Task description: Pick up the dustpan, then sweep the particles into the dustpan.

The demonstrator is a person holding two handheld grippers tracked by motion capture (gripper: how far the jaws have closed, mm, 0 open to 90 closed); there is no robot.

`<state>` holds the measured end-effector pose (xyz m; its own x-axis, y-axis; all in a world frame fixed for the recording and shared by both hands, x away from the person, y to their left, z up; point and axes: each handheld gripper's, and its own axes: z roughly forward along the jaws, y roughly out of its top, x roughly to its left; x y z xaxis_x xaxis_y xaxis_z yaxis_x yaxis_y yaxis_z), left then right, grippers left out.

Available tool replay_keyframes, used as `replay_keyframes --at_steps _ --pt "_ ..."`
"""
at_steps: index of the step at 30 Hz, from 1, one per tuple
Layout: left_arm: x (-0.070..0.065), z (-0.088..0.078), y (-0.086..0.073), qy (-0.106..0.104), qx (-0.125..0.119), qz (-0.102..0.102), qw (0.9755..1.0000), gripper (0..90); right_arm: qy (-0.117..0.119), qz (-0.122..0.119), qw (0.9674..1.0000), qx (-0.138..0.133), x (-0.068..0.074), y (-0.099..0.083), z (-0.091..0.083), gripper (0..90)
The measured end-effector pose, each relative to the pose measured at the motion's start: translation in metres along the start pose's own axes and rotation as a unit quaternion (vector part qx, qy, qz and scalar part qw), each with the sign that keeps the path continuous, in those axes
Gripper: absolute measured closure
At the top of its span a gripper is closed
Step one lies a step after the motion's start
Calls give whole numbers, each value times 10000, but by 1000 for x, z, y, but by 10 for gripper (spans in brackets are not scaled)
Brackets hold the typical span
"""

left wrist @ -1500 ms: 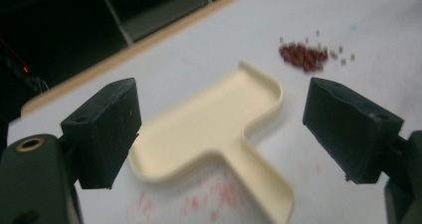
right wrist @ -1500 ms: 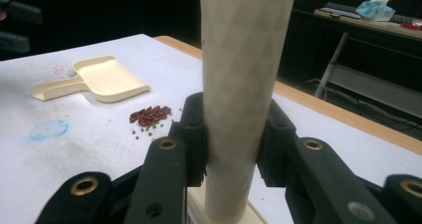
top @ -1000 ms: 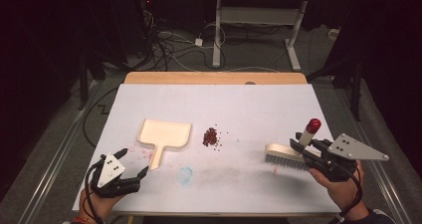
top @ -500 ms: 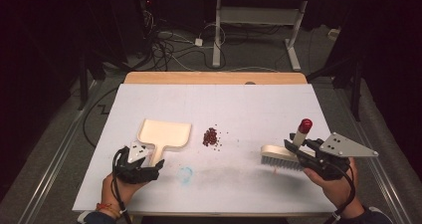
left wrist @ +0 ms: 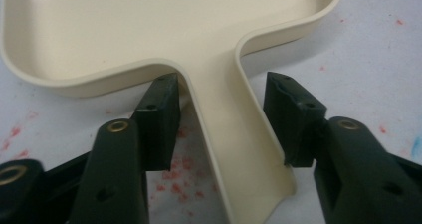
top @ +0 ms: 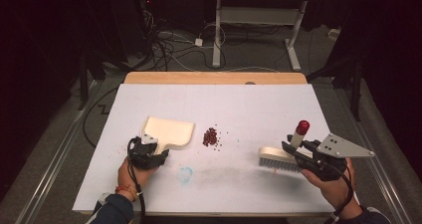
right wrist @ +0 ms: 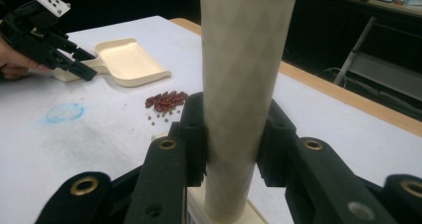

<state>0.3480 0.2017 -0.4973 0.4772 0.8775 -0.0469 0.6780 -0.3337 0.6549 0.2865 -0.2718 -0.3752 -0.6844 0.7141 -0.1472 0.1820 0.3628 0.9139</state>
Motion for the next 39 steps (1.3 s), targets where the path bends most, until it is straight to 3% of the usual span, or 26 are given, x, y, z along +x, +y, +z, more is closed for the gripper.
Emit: replay_keyframes --at_steps 6,14,21,28,33,35,38,39 --pt "-1 2 3 -3 -18 61 10000 632 60 3 10000 12 -1 1 4 704" --pt "4 3 6 -151 -84 36 9998 636 -62 130 9998 -105 -4 1 2 704" --pt "4 3 11 -278 -251 270 9989 638 -123 196 9997 -84 -7 -1 -2 704" --pt "6 -3 15 -273 -410 322 9983 638 -170 177 9997 10 -8 -5 -2 704" --pt "10 -17 17 -299 -593 353 9972 638 -167 178 9997 2 -8 -4 -1 705" --pt "9 -24 18 -304 -607 472 9966 638 -163 179 9997 34 -9 -5 0 705" --pt "5 -38 19 -288 -640 835 9940 638 -184 202 9996 56 -11 -7 1 705" --pt "5 -38 19 -288 -640 835 9940 638 -184 202 9996 56 -11 -7 1 705"
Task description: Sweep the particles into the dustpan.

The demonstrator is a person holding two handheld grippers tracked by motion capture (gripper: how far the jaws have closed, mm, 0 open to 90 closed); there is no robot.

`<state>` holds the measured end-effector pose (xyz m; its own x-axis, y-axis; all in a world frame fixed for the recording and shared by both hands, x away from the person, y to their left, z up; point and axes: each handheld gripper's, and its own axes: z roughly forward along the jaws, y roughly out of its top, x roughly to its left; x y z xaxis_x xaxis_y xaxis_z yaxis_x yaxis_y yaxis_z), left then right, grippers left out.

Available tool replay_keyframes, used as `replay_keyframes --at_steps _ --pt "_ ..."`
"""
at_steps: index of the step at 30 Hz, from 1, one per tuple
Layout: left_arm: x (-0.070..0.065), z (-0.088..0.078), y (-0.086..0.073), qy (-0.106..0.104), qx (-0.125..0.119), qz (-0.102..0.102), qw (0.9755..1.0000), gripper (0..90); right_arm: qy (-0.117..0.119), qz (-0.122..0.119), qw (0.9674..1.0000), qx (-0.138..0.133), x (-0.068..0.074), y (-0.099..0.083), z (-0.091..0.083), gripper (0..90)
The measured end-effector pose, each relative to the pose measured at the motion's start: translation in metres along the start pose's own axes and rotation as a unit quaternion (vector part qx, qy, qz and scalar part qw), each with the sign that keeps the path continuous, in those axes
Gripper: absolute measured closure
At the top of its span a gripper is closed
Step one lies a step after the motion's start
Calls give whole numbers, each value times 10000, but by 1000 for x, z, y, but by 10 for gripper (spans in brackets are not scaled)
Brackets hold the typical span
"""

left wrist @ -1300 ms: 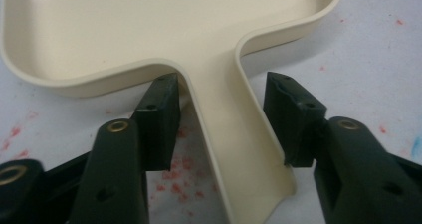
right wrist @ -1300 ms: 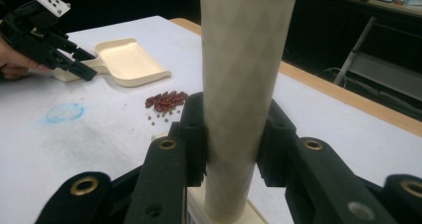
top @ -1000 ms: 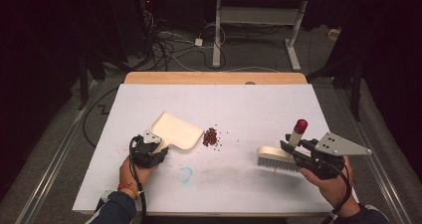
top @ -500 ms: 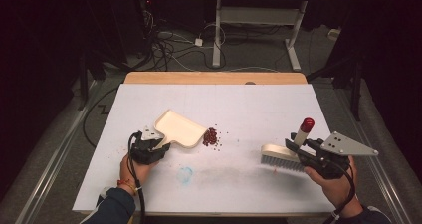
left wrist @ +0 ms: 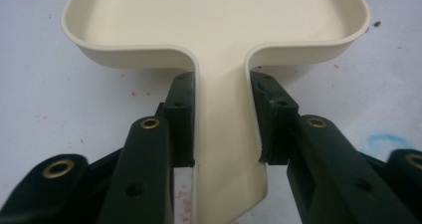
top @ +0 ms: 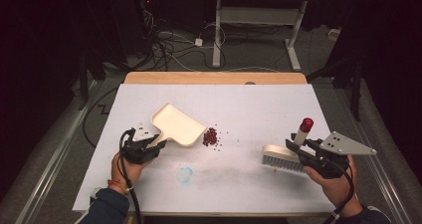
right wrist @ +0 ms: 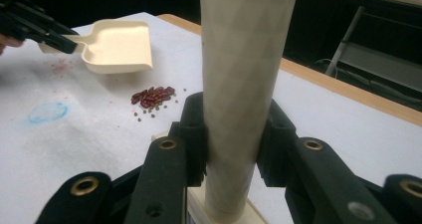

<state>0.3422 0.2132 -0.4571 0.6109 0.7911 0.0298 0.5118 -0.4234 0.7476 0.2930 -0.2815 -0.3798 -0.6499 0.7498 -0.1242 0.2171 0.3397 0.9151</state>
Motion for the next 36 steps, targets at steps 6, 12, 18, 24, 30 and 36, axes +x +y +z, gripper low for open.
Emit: replay_keyframes --at_steps 6,12,18,24,30,36 --pt "-7 -14 -4 -54 -34 62 10000 638 -77 66 9999 50 -4 -3 2 705" --pt "-22 -20 -17 -223 343 257 9988 638 -113 130 9998 26 -8 0 10 705" --pt "-31 -20 -27 -433 784 240 9957 638 -130 111 9998 64 -9 5 25 705" --pt "-35 -21 -27 -531 845 247 9947 637 -178 47 9998 41 -10 17 50 705" --pt "-38 -17 -26 -534 841 284 9946 637 -235 88 9996 109 -17 35 104 705" --pt "-39 -14 -26 -565 853 313 9943 636 -303 237 9990 242 -21 51 140 705"
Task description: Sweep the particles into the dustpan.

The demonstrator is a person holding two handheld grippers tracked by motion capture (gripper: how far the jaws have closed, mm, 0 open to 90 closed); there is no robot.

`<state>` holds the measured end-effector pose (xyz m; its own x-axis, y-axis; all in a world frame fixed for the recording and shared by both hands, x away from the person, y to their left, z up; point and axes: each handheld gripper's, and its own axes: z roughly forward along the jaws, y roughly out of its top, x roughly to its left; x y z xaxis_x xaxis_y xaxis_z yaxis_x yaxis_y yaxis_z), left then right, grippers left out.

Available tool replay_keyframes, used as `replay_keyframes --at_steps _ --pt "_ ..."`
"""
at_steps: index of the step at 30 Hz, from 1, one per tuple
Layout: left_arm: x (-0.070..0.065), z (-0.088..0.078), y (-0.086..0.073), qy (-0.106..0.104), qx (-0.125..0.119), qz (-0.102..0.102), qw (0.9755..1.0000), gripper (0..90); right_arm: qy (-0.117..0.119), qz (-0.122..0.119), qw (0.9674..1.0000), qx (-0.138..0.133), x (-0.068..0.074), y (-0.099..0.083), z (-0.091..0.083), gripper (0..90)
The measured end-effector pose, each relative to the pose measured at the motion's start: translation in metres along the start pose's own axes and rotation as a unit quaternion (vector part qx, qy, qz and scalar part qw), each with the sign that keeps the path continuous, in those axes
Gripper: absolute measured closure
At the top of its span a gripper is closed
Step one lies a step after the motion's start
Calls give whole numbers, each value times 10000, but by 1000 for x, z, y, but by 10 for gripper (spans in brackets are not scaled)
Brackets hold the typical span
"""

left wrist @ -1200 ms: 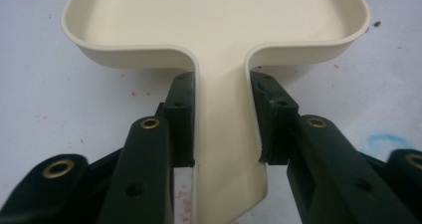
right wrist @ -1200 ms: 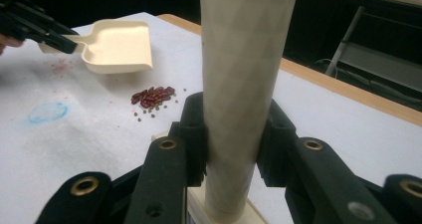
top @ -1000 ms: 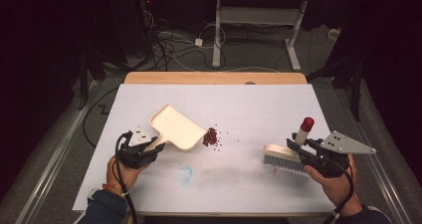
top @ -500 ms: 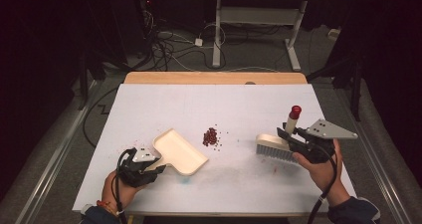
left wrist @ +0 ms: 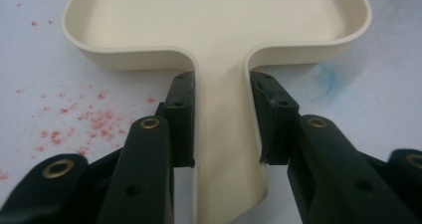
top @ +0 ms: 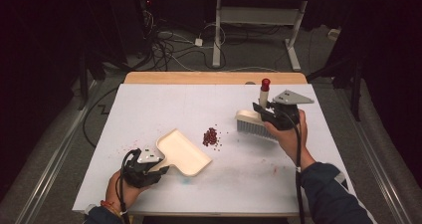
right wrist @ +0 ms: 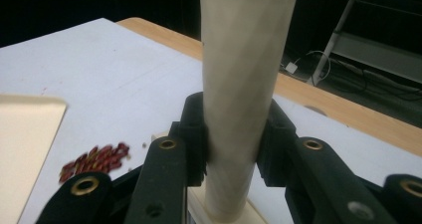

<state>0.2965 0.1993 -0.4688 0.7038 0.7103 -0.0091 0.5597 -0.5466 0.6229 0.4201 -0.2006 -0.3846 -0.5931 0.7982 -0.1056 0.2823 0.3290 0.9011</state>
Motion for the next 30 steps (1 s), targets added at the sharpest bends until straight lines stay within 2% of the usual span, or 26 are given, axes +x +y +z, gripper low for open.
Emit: replay_keyframes --at_steps 1,3,5,7,8,9,12,16,17,19,20,21,22,25,30 --pt "0 1 0 -1 6 2 10000 636 -69 -35 10000 -10 3 10 10 705" --pt "-1 1 1 9 5 17 10000 636 -146 -71 9999 -43 6 19 18 705" --pt "-1 2 1 35 9 49 10000 636 -162 -41 9998 -51 7 24 23 705" --pt "-1 2 2 35 1 68 10000 636 -261 -31 9996 -91 11 32 36 705" --pt "-1 3 3 44 7 88 10000 636 -261 -31 9996 -91 11 32 36 705" --pt "-1 3 3 47 -1 97 9999 635 -362 -28 9993 -74 15 35 45 705" --pt "-2 5 4 43 17 99 9999 635 -403 -12 9992 -46 18 35 54 705" --pt "-3 8 5 56 38 117 9999 635 -420 135 9990 -88 24 31 68 705" --pt "-4 8 4 64 42 118 9999 635 -384 244 9989 -92 27 27 72 705" --pt "-6 9 4 41 24 86 10000 635 -331 254 9991 -102 29 25 74 705" --pt "-6 10 4 26 28 78 10000 635 -187 285 9994 -65 33 21 77 705" --pt "-7 11 4 13 37 89 10000 635 -187 285 9994 -65 33 21 77 705" --pt "-8 12 4 -7 29 81 10000 635 -33 294 9995 -102 38 18 77 705" --pt "-10 14 5 -78 32 46 10000 635 32 226 9996 -134 43 16 75 705" --pt "-13 15 7 -80 56 7 10000 635 216 166 9995 -149 60 11 68 702"
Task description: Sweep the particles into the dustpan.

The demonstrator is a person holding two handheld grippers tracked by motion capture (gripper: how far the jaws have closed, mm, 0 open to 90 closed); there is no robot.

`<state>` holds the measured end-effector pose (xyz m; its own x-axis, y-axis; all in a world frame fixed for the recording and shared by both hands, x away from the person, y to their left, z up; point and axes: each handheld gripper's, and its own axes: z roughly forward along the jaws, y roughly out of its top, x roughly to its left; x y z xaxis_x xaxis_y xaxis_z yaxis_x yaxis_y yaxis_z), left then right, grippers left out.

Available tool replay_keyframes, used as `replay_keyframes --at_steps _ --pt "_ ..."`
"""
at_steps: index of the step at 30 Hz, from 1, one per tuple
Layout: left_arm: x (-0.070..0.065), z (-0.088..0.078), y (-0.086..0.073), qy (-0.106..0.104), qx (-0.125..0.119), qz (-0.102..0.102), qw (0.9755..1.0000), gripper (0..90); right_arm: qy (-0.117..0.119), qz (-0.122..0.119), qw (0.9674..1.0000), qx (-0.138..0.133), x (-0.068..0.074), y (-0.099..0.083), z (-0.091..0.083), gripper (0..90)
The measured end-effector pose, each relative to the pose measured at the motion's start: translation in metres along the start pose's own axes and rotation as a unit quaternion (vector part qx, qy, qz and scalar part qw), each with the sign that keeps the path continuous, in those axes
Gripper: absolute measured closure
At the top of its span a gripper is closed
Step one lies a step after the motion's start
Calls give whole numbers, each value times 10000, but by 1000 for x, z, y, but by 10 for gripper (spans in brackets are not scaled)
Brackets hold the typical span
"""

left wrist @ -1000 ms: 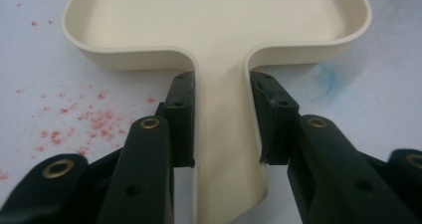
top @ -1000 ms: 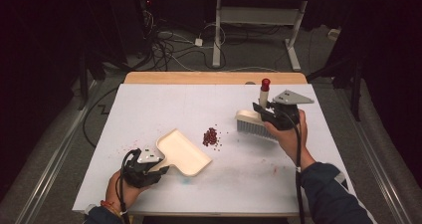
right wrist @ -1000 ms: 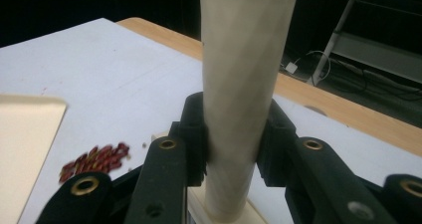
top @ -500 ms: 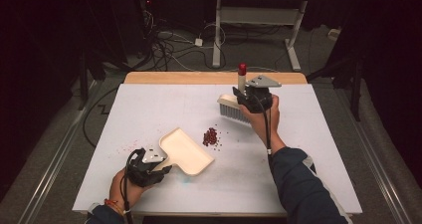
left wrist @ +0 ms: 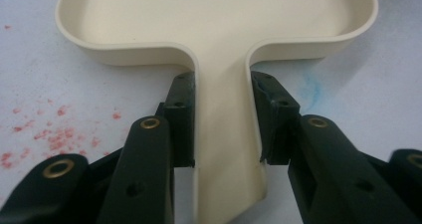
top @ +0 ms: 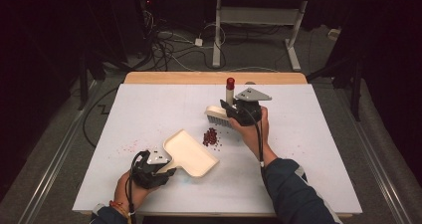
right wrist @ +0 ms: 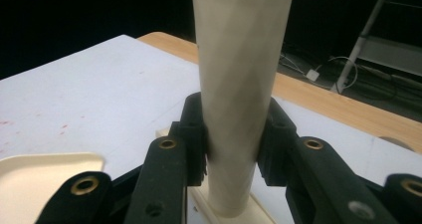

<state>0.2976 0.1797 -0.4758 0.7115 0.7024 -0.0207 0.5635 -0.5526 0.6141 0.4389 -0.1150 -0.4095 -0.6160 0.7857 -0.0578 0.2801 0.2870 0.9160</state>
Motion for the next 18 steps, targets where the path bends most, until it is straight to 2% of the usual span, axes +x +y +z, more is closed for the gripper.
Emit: replay_keyframes --at_steps 6,10,18 --pt "-2 1 3 -26 -4 -52 10000 635 60 -49 10000 54 13 -2 -4 700" --pt "-3 4 6 -9 86 -57 9999 635 -98 -181 9998 42 24 -5 -8 700" --pt "-9 11 13 17 89 -92 9999 635 1 -219 9997 87 39 -12 -17 695"
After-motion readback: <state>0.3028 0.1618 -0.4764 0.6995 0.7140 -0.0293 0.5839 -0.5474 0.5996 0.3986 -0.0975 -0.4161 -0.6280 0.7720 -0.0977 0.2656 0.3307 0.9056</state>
